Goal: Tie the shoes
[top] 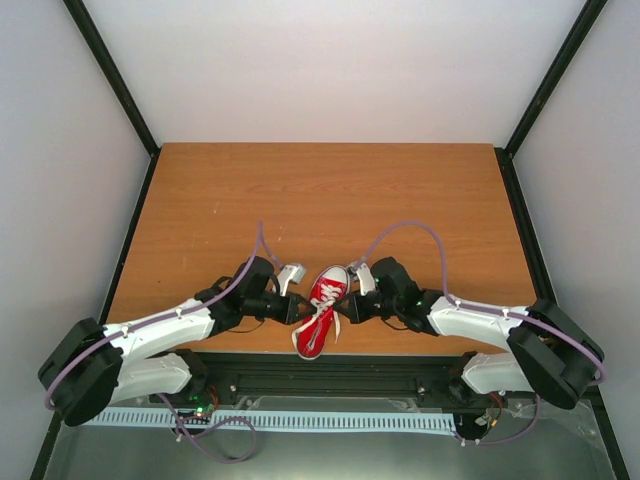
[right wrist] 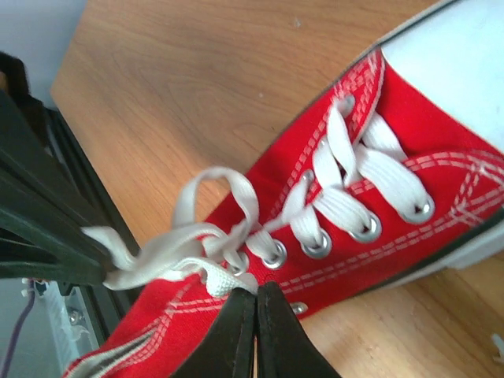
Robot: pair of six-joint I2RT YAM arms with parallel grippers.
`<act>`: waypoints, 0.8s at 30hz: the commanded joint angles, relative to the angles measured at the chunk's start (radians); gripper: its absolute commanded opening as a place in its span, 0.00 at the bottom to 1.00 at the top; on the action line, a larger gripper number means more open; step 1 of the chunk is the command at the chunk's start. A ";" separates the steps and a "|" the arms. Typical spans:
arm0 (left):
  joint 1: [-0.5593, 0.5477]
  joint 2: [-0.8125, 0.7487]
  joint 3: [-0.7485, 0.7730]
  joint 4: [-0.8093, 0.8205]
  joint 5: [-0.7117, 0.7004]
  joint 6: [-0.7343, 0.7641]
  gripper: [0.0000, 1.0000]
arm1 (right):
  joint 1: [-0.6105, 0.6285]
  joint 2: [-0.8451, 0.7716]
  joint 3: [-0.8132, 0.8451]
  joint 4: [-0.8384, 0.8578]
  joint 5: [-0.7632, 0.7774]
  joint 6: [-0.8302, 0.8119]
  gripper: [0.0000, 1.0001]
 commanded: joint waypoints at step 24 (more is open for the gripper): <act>0.013 -0.173 0.074 -0.458 -0.121 -0.044 0.44 | -0.003 -0.011 0.050 -0.086 -0.092 -0.068 0.03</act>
